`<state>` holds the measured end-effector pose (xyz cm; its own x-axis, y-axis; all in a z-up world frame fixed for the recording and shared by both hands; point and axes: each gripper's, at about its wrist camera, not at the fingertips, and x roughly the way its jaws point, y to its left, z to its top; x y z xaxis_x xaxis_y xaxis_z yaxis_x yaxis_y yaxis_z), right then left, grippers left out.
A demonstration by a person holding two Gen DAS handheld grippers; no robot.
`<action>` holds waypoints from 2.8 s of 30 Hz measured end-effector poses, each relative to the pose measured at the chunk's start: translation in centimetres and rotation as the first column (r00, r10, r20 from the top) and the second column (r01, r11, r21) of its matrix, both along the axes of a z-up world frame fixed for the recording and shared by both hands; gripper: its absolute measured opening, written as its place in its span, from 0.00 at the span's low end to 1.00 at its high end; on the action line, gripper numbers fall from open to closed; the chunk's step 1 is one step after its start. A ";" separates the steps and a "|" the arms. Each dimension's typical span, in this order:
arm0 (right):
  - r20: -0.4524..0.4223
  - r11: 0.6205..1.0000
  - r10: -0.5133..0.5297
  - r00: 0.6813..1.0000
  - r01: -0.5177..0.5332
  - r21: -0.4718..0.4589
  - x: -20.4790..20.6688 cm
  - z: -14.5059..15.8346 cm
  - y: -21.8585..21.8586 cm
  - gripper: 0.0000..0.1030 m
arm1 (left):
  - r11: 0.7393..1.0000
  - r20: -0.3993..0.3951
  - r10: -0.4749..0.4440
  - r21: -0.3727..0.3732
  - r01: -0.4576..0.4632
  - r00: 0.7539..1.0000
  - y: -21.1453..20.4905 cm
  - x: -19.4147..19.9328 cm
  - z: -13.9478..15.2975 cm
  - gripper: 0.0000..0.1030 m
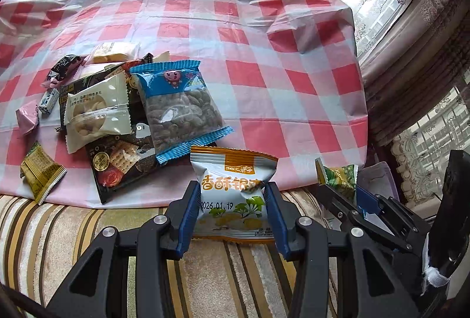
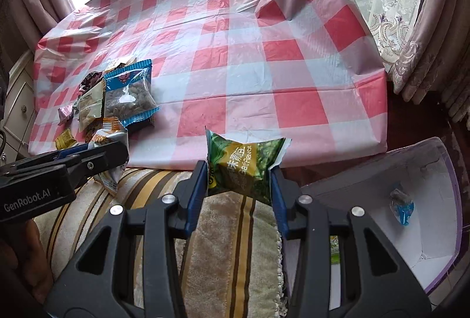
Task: Organize snacks
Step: 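Carry both packets over the white box and open both tools to drop them, then move both open tools back to the snack pile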
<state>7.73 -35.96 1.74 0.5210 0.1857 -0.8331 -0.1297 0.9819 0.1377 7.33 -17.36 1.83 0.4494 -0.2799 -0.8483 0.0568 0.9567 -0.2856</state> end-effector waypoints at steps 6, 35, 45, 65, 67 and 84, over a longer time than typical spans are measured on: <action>0.004 0.998 -0.064 0.998 0.064 0.007 -1.2 0.2 -2.9 0.44 | 0.997 0.004 -0.072 0.026 0.072 0.997 -3.0 -0.1 0.0 0.44; -0.049 0.939 -0.345 0.937 0.345 -0.004 -3.9 -1.3 -13.8 0.64 | 0.865 0.026 -0.490 -0.106 0.490 0.871 -14.7 -3.3 0.2 0.57; -0.037 0.955 -0.296 0.954 0.296 -0.007 -3.4 -0.8 -11.7 0.64 | 0.900 0.018 -0.423 -0.112 0.422 0.906 -13.0 -2.7 0.1 0.59; -0.038 0.997 -0.039 0.999 0.041 0.057 -1.3 0.9 -0.3 0.68 | 0.993 0.017 -0.044 -0.113 0.045 0.999 1.4 -1.5 0.8 0.59; -0.031 0.998 -0.022 0.999 0.024 0.051 -1.1 1.0 0.7 0.69 | 0.993 0.010 0.024 -0.112 -0.022 1.000 3.7 -1.6 0.7 0.59; -0.014 0.991 0.134 0.991 -0.134 0.000 1.6 0.9 8.0 0.75 | 0.900 -0.122 0.414 -0.090 -0.426 0.902 18.7 -2.0 -2.2 0.59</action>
